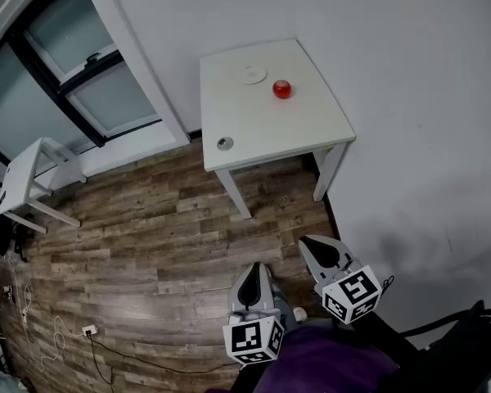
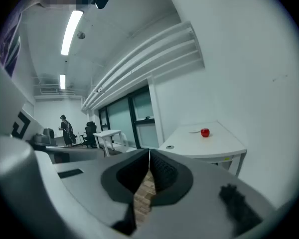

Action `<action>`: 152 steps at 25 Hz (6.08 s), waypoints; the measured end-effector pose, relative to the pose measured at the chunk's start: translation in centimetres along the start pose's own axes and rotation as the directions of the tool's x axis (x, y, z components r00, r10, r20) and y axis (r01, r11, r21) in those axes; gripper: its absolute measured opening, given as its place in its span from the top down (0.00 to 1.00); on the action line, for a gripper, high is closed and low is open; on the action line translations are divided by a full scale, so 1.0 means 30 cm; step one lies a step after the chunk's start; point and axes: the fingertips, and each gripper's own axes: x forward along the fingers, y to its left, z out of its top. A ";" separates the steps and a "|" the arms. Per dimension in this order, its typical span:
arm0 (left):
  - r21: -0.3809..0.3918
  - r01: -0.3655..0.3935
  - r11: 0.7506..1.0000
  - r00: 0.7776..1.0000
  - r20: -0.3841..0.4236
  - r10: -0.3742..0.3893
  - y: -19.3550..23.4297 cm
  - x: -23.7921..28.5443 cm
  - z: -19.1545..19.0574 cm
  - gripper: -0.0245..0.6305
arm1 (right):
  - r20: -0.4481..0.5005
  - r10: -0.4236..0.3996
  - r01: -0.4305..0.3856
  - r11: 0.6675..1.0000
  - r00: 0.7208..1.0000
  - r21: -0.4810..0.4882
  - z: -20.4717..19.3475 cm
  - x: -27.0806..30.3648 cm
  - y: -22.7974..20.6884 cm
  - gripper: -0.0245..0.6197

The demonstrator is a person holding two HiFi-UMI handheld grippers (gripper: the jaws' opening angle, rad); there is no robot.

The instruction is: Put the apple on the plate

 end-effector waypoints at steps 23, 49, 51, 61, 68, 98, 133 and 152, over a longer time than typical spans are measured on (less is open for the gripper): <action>0.008 0.087 0.996 0.996 0.019 -0.088 0.400 0.534 0.275 0.95 | 0.005 -0.117 0.116 0.992 0.993 0.042 0.184 0.622 -0.212 0.94; -0.030 0.106 0.994 0.994 -0.019 -0.106 0.522 0.835 0.308 0.95 | -0.018 -0.117 0.117 0.993 0.993 0.021 0.249 0.918 -0.402 0.94; -0.039 0.107 0.994 0.994 -0.020 -0.107 0.524 0.880 0.315 0.95 | -0.019 -0.115 0.116 0.993 0.993 0.020 0.258 0.948 -0.436 0.94; -0.037 0.082 0.996 0.996 -0.026 -0.083 0.531 1.134 0.377 0.95 | -0.042 -0.084 0.084 0.996 0.996 0.010 0.313 1.117 -0.636 0.94; -0.028 0.089 0.996 0.995 -0.046 -0.090 0.495 1.314 0.408 0.95 | -0.043 -0.072 0.072 0.997 0.996 -0.006 0.368 1.214 -0.804 0.94; -0.007 0.077 0.997 0.991 -0.114 -0.077 0.543 1.782 0.495 0.95 | -0.135 -0.146 0.152 0.987 0.980 0.041 0.380 1.482 -1.241 0.87; -0.003 0.076 0.997 0.988 -0.135 -0.075 0.662 1.821 0.501 0.95 | -0.308 -0.324 0.319 0.945 0.895 -0.069 0.169 1.547 -1.467 0.46; 0.014 0.047 0.999 0.988 -0.145 -0.044 0.690 1.839 0.505 0.95 | -0.409 -0.315 0.329 0.944 0.857 -0.037 0.046 1.586 -1.533 0.38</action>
